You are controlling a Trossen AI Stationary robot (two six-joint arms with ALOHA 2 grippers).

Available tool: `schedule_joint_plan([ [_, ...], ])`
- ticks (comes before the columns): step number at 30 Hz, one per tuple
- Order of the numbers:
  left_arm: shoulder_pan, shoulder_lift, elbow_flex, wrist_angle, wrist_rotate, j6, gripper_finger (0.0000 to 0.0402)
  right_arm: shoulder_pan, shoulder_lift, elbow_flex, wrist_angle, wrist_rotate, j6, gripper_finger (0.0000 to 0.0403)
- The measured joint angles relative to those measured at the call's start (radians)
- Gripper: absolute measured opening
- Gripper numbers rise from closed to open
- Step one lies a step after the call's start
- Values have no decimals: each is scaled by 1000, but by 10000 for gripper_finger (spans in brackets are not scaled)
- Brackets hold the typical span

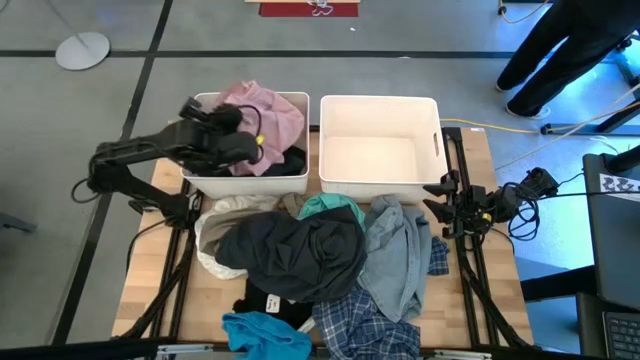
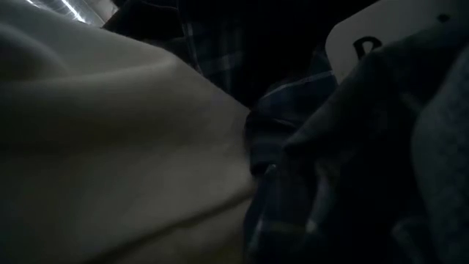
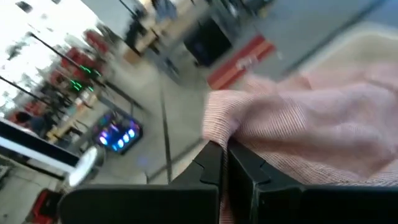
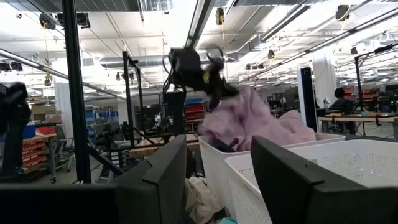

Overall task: Sort clothes
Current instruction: Put the pink shirt into the left white bin

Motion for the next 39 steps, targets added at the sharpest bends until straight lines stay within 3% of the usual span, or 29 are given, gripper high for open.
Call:
schedule_joint_plan([
  [5,114,0,-137,128,254,106,10,0,0,0,1,0,-5,182],
  [11,260,0,-217,294,585,216,28,0,0,0,-1,0,-5,182],
  [13,295,-1,-235,340,650,241,41,0,0,0,-3,0,-5,182],
  [20,395,-1,-315,455,779,260,115,0,0,0,-18,0,-5,182],
  [26,465,-1,-457,619,884,250,165,0,0,0,-21,0,-5,182],
  [34,503,-3,-637,765,889,254,172,0,0,0,-21,3,-5,182],
  [39,509,-6,-612,679,887,286,171,0,0,0,-21,3,-5,182],
])
